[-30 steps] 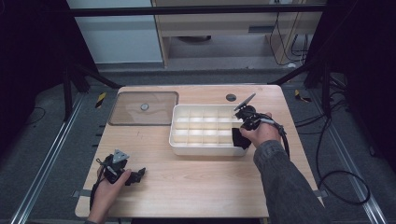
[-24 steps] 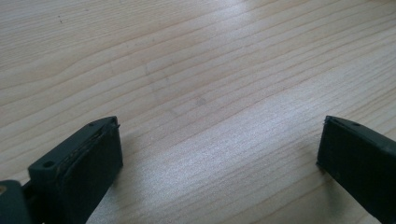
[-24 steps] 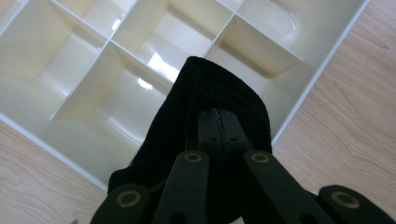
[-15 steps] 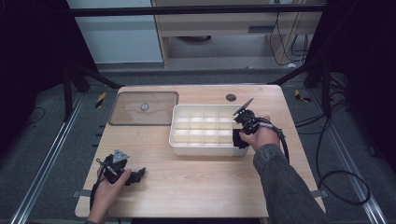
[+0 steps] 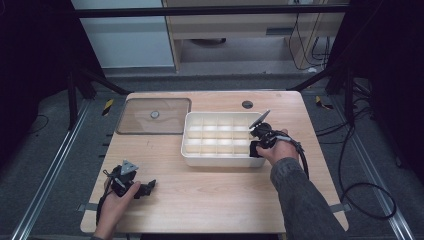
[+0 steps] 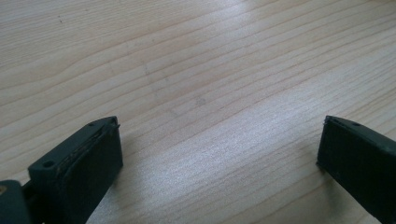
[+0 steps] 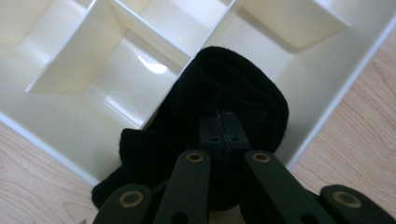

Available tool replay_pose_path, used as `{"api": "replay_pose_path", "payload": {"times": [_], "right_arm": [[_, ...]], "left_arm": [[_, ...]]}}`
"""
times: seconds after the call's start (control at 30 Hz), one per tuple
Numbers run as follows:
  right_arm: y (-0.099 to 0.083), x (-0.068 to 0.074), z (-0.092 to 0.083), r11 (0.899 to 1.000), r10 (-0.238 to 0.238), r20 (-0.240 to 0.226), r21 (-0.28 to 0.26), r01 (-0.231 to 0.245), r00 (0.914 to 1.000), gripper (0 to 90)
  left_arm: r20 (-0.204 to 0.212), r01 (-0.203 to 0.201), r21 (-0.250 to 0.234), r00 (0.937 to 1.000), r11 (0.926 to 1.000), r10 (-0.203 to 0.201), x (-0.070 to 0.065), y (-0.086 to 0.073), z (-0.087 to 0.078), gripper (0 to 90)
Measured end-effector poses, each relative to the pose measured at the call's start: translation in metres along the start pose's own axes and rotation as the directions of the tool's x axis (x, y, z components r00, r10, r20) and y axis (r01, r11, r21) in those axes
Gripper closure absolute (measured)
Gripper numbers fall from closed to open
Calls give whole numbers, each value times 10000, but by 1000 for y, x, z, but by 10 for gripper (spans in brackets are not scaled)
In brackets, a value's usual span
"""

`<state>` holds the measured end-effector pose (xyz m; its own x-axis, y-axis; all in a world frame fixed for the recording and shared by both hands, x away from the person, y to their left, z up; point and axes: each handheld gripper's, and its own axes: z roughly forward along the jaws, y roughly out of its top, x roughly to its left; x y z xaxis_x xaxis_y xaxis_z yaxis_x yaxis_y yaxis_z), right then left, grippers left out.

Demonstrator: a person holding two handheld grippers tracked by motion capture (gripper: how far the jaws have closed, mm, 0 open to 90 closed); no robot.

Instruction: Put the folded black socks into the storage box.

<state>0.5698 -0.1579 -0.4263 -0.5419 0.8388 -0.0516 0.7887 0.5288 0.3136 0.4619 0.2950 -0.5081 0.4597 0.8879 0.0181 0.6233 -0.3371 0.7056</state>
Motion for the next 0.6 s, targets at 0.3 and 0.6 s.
{"api": "replay_pose_path", "payload": {"times": [0.3, 0.6], "right_arm": [[-1, 1, 4, 10000, 58, -30, 81, -57, 10000, 900], [-2, 2, 8, 9999, 48, 30, 129, -48, 10000, 900]], "left_arm": [[-4, -19, 22, 10000, 10000, 19, 0, 0, 0, 0], [3, -26, 22, 10000, 10000, 26, 0, 0, 0, 0]]}}
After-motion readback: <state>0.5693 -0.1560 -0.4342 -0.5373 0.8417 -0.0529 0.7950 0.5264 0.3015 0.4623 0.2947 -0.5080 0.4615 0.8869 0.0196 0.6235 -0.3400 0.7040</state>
